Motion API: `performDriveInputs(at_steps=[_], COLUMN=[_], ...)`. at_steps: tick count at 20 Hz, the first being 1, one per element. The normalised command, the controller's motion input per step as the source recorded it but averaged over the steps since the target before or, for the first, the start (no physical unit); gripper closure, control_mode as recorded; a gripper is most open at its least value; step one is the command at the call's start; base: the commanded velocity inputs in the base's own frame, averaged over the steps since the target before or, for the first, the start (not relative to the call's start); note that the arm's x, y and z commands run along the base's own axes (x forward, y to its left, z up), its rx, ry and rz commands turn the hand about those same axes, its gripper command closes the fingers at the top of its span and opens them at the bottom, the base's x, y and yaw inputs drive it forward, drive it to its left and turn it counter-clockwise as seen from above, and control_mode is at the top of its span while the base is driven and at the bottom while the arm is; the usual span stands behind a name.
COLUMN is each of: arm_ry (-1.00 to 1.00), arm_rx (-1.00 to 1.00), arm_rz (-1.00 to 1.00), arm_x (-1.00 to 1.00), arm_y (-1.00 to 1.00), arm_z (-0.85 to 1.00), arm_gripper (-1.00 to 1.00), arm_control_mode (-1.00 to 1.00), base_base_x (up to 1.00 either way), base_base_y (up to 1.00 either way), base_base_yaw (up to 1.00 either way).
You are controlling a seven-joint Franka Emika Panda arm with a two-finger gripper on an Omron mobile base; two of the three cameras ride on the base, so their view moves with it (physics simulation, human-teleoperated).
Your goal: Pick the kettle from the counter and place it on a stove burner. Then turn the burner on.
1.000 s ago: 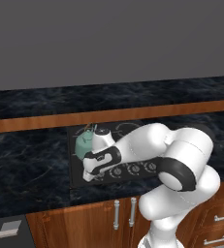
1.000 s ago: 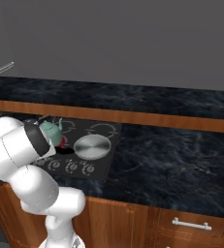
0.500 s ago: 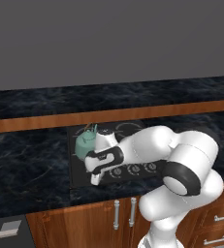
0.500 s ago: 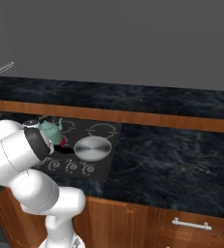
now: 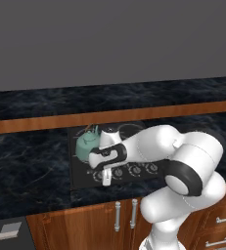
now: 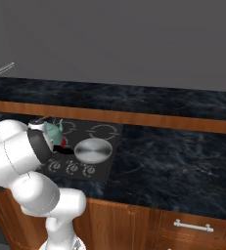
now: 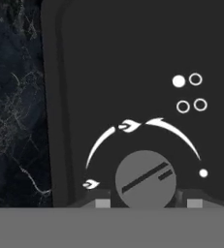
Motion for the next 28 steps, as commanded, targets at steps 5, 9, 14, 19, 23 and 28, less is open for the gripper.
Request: performDriveInputs(at_steps=[5, 9, 14, 19, 23, 28], arm_ry=[0.00, 0.00, 0.00, -0.02, -0.05, -0.10], arm_rx=[0.00, 0.00, 0.00, 0.00, 0.00, 0.00], arm_rz=[0.31, 0.21, 0.20, 0.18, 0.16, 0.10], arm_x=[-0.35, -0.34, -0.36, -0.44, -0.44, -0.46], arm_y=[0.00, 0.00, 0.00, 0.00, 0.00, 0.00], arm_z=[0.00, 0.00, 0.00, 0.00, 0.05, 0.15], arm_gripper=[1.00, 1.00, 1.00, 1.00, 1.00, 1.00], arm_control_mode=[-1.00, -1.00, -1.00, -1.00, -1.00, -1.00], base_base_x=[0.00, 0.00, 0.00, 0.00, 0.00, 0.00], base_base_y=[0.00, 0.00, 0.00, 0.00, 0.00, 0.00], base_base_yaw=[0.00, 0.00, 0.00, 0.00, 0.00, 0.00])
